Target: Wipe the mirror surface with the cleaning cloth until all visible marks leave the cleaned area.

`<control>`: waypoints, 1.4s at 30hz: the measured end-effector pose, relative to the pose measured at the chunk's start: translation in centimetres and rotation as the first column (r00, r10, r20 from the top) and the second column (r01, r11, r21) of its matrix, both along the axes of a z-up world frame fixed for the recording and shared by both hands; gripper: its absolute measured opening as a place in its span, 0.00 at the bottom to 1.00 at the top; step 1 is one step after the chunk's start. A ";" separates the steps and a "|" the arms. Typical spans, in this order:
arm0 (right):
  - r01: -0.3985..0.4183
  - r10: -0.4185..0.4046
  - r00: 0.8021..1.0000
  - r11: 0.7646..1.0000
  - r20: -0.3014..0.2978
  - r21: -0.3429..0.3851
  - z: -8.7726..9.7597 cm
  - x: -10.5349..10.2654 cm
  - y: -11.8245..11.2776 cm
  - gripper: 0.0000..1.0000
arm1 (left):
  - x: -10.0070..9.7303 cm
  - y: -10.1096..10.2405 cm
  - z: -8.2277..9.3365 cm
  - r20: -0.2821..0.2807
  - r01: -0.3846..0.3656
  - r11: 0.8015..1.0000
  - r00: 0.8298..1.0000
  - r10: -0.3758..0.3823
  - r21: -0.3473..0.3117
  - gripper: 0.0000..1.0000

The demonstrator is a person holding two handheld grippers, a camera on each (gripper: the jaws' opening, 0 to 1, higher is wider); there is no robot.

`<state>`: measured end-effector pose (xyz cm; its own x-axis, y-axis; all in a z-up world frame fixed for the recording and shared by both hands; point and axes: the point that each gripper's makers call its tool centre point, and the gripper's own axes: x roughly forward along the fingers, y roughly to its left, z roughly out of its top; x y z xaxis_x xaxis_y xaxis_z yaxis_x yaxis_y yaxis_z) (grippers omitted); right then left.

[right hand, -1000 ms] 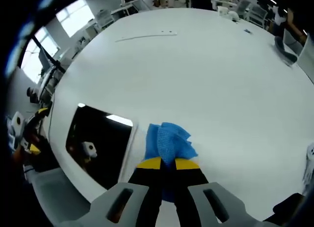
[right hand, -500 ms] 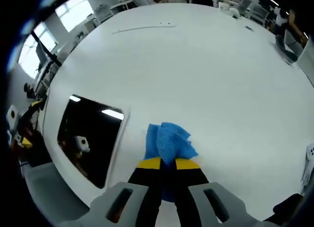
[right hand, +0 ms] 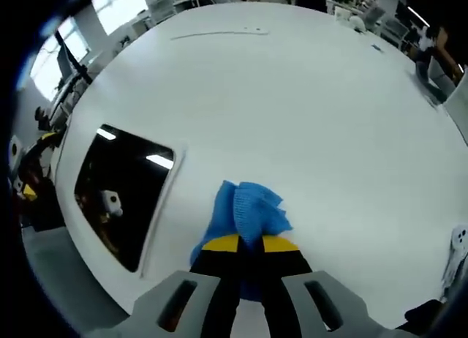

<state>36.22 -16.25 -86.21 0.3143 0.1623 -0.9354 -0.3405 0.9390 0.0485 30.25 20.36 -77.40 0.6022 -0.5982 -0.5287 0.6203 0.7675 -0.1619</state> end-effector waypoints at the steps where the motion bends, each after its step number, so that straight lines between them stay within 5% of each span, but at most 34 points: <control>1: 0.000 0.000 1.000 1.000 0.005 -0.001 0.0 0.0 0.0 0.04 | 0.0 0.0 0.0 0.000 -0.001 1.000 1.000 0.001 -0.001 1.00; 10: -0.073 0.073 0.995 0.997 0.066 -0.007 -0.1 0.1 0.0 0.05 | -0.2 -0.6 -0.1 -0.004 0.004 1.000 1.000 -0.004 -0.011 1.00; 21: -0.032 0.031 0.997 0.999 0.075 0.020 -0.1 0.1 0.3 0.10 | -0.8 -1.5 -1.1 -0.043 0.053 0.999 0.998 -0.054 -0.012 1.00; 27: -0.088 0.090 0.995 0.995 0.035 -0.041 -0.1 -0.3 1.3 0.21 | 0.8 -0.8 0.8 0.012 -0.003 0.999 1.000 0.003 -0.040 1.00; 29: -0.152 0.159 0.986 0.982 0.051 -0.112 -0.2 -0.3 1.2 0.22 | 0.9 -0.4 1.2 0.011 -0.028 0.998 1.000 0.028 -0.059 1.00; 32: -0.077 0.082 0.995 0.994 0.055 -0.076 -0.2 -0.2 1.2 0.23 | 0.6 -0.3 0.7 0.008 -0.022 0.999 1.000 0.023 -0.048 1.00; 42: -0.096 0.098 0.988 0.995 0.122 -0.025 0.0 -0.2 1.7 0.38 | 0.3 -1.0 0.9 0.014 -0.021 0.999 1.000 0.022 -0.044 1.00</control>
<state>35.99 -14.58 -86.24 0.4105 0.1801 -0.8939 -0.4324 0.9015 -0.0170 30.54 19.35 -76.51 0.6226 -0.6076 -0.4931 0.6063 0.7730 -0.1870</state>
